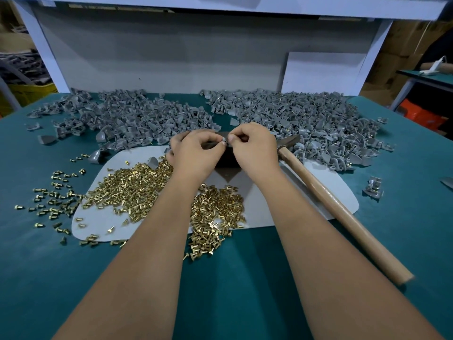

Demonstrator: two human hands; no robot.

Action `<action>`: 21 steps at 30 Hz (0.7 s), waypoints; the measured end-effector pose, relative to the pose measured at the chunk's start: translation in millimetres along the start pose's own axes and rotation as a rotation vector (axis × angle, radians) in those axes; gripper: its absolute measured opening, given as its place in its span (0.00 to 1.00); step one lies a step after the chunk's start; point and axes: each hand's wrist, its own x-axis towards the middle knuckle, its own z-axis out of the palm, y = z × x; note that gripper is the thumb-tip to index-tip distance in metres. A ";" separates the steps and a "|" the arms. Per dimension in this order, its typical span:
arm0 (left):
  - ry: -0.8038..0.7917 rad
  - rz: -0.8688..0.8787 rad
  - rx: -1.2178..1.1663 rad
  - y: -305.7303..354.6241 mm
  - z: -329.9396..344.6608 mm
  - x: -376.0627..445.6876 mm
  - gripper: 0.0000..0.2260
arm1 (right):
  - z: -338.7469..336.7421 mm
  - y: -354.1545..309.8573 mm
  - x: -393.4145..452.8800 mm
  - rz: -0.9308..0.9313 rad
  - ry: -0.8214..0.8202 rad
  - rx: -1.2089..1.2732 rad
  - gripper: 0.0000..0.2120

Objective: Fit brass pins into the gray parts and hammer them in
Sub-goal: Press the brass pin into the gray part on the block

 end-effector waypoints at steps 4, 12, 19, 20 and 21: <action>-0.003 0.008 0.007 0.7 -1.3 -2.9 0.01 | -11.9 -3.3 -0.9 0.147 -0.002 0.216 0.11; 0.004 0.006 0.018 4.5 -2.6 -7.9 0.01 | -75.3 3.3 -21.3 0.216 0.177 -0.291 0.10; 0.017 0.013 0.053 8.2 -2.5 -10.2 0.01 | -88.7 19.7 -55.6 0.316 -0.089 -0.814 0.17; 0.022 0.012 0.056 8.0 -2.2 -10.1 0.01 | -87.2 19.9 -55.8 0.303 -0.094 -0.849 0.16; 0.029 0.010 0.055 7.6 -1.7 -9.9 0.01 | -86.4 20.3 -55.9 0.295 -0.094 -0.866 0.15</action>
